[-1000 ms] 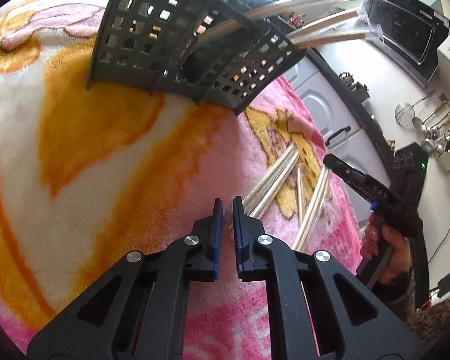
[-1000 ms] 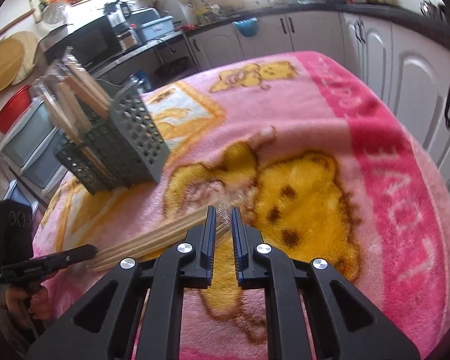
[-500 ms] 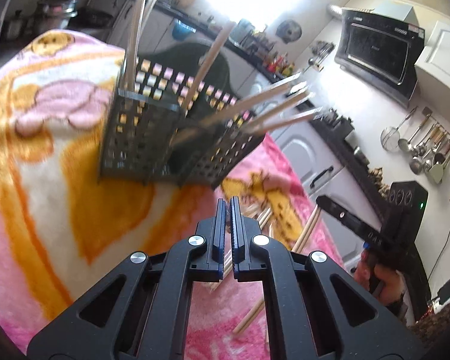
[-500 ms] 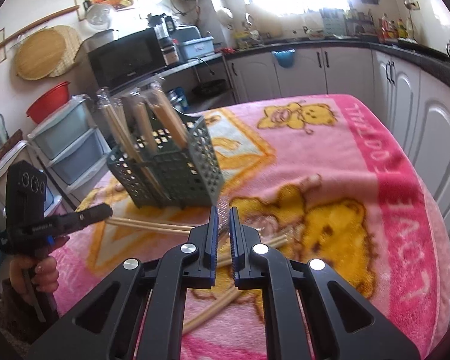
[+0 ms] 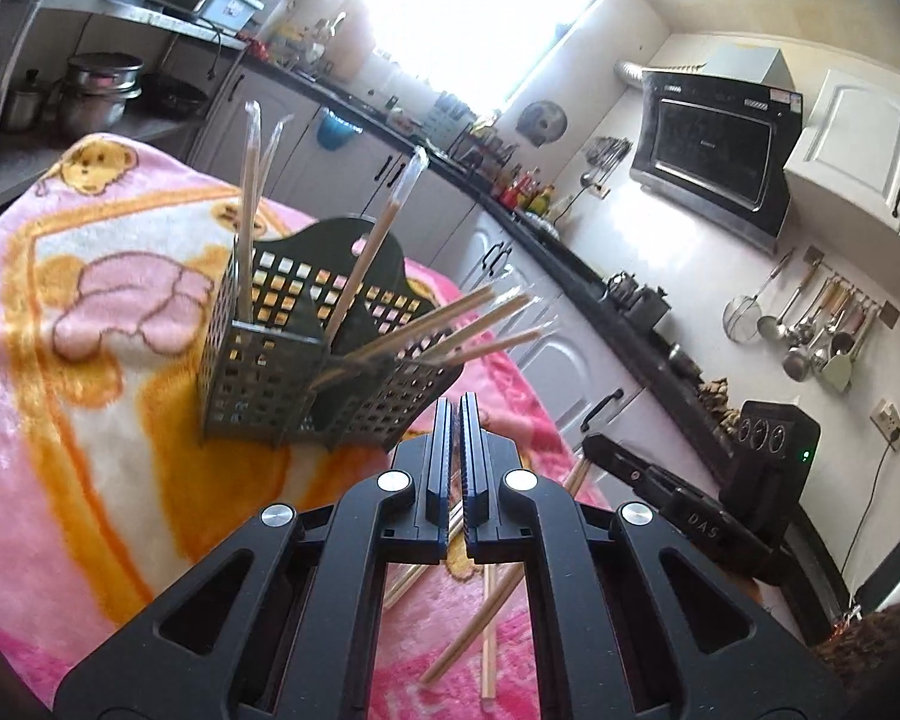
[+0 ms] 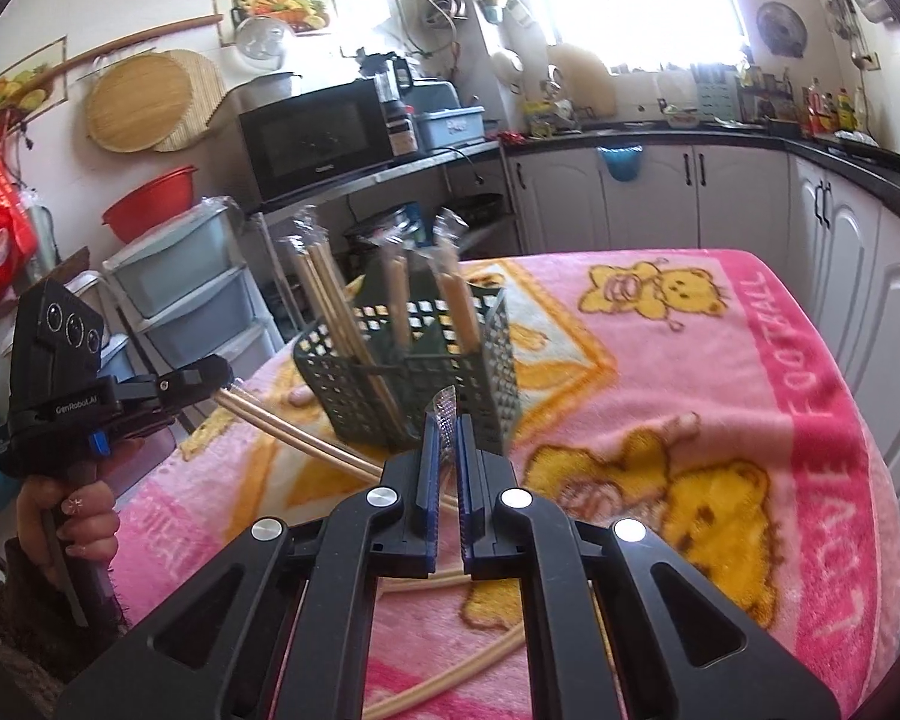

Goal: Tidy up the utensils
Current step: 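Lift the wrapped chopsticks with the right gripper and carry above the basket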

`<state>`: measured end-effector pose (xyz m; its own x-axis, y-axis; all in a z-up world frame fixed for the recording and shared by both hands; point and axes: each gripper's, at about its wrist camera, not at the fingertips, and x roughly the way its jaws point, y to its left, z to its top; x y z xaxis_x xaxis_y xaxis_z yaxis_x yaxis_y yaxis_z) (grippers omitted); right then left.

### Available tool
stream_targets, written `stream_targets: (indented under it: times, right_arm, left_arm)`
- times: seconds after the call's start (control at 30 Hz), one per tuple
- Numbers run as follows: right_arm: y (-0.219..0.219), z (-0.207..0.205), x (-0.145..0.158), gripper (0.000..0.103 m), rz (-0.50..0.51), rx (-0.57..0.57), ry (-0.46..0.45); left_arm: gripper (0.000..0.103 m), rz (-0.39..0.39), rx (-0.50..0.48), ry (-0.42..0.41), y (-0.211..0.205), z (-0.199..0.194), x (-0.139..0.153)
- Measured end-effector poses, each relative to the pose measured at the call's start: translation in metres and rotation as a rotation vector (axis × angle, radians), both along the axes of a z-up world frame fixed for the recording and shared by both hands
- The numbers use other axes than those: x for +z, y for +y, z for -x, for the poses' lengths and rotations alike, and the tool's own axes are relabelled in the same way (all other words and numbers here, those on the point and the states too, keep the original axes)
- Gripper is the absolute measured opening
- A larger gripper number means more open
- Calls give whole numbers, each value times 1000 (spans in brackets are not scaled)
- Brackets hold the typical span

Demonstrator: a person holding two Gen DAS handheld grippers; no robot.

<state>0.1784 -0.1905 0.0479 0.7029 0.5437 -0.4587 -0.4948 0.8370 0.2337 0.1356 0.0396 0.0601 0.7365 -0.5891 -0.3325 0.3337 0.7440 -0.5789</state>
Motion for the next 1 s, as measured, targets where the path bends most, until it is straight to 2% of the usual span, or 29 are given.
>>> stream_targets:
  times: [0.53,1.0]
  right_arm:
    - [34,10,31,4,-22,104,-93]
    - [44,13,63,4,-53,140,-187]
  left_arm:
    - [1,44,15,-90,16,18,31]
    - [1,57,39,-171,29,26,60]
